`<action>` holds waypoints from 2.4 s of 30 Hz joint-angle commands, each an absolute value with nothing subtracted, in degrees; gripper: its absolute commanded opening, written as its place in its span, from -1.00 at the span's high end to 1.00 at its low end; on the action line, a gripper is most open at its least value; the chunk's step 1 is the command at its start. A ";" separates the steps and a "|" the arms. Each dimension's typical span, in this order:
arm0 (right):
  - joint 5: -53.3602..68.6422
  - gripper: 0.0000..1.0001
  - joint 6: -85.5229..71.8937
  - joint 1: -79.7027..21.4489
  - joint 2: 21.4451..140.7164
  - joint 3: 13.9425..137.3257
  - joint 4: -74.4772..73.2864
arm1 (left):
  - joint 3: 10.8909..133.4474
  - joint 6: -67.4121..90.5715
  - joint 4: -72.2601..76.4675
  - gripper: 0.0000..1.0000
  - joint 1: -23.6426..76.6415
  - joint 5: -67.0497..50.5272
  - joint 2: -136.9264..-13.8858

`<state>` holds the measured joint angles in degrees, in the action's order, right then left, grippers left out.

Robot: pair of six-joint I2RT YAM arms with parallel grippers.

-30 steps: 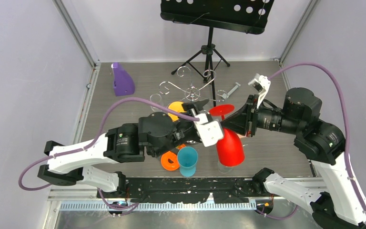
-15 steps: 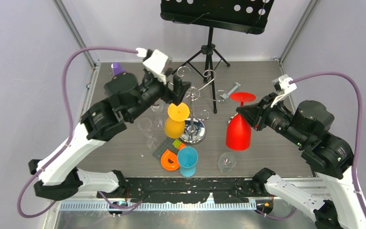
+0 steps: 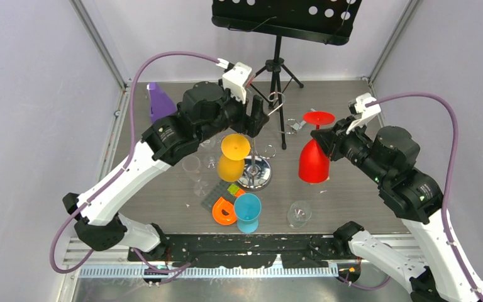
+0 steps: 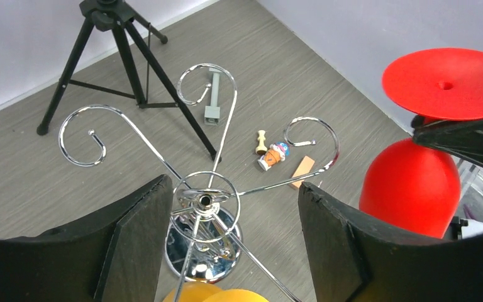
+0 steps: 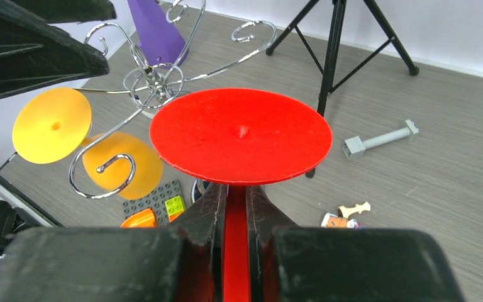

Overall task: Place the wine glass upside down on the wine glass rack
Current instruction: Turn the wine glass upside down at the wine rack.

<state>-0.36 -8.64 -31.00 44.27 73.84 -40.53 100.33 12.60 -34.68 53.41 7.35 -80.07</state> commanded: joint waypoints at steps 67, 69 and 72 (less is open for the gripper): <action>35.84 0.89 -6.75 -28.47 43.55 44.14 5.14 | 92.51 16.80 -29.15 0.17 50.00 2.20 -80.24; 35.74 0.89 -6.81 -28.94 43.60 43.73 5.56 | 92.41 16.86 -29.08 0.17 50.01 2.21 -80.24; 35.60 0.89 -7.58 -29.58 43.63 43.03 7.33 | 92.37 16.91 -29.09 0.17 50.01 2.12 -80.29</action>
<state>35.66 -6.44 -28.71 43.86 43.13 1.69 92.42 16.32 -30.68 49.84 3.60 -80.09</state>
